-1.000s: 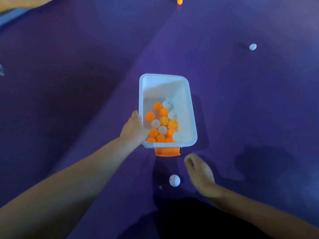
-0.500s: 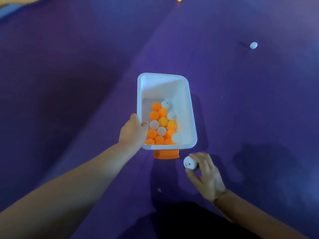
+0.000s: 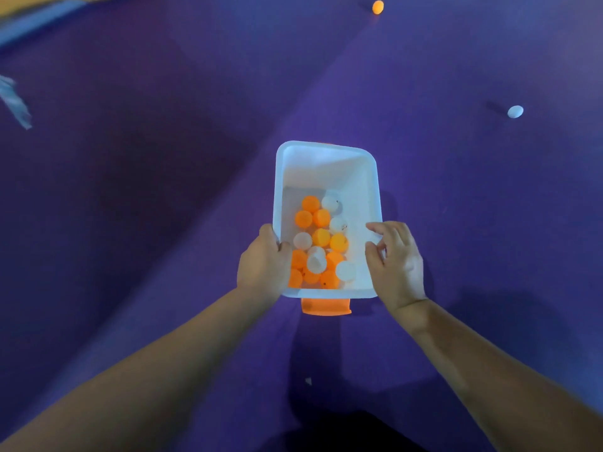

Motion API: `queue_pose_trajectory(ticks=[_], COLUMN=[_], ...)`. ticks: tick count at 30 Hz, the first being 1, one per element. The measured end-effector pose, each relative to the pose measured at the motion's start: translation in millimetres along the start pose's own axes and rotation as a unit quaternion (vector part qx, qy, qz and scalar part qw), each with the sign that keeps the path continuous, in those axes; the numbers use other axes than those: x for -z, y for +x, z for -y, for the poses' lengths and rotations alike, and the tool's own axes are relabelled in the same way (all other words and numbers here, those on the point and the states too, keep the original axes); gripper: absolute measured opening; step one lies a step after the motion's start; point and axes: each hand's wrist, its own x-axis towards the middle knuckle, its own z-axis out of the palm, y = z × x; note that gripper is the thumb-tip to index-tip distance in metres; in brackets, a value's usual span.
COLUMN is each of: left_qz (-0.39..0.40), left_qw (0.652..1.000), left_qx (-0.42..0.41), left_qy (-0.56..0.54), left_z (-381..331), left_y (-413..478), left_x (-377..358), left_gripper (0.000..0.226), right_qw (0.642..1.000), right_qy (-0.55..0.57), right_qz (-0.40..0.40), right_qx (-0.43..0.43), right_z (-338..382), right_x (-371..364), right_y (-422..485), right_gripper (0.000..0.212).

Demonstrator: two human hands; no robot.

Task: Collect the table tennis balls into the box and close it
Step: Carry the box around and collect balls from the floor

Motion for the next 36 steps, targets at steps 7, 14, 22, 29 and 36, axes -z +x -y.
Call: queue_pose_trajectory(ticks=[7, 14, 22, 29, 36], left_qz=[-0.007, 0.005, 0.040, 0.040, 0.012], left_qw=[0.998, 0.995, 0.993, 0.991, 0.991], left_qx=[0.046, 0.087, 0.107, 0.124, 0.130], left_qy=[0.045, 0.041, 0.034, 0.025, 0.015], left_z=[-34, -115, -288, -443, -518], left_y=[-12, -70, -157, -222, -243], left_x=[74, 173, 291, 371, 411], left_gripper=[0.009, 0.011, 0.014, 0.016, 0.016], right_qw=[0.997, 0.995, 0.991, 0.982, 0.979], right_qy=[-0.009, -0.017, -0.020, -0.019, -0.020], right_qz=[0.053, 0.091, 0.132, 0.185, 0.197], right_qx=[0.054, 0.026, 0.020, 0.018, 0.036], right_z=[52, 134, 209, 243, 269], right_x=[28, 138, 344, 510, 593], right_y=[37, 71, 134, 199, 252], right_gripper=[0.022, 0.023, 0.021, 0.016, 0.013])
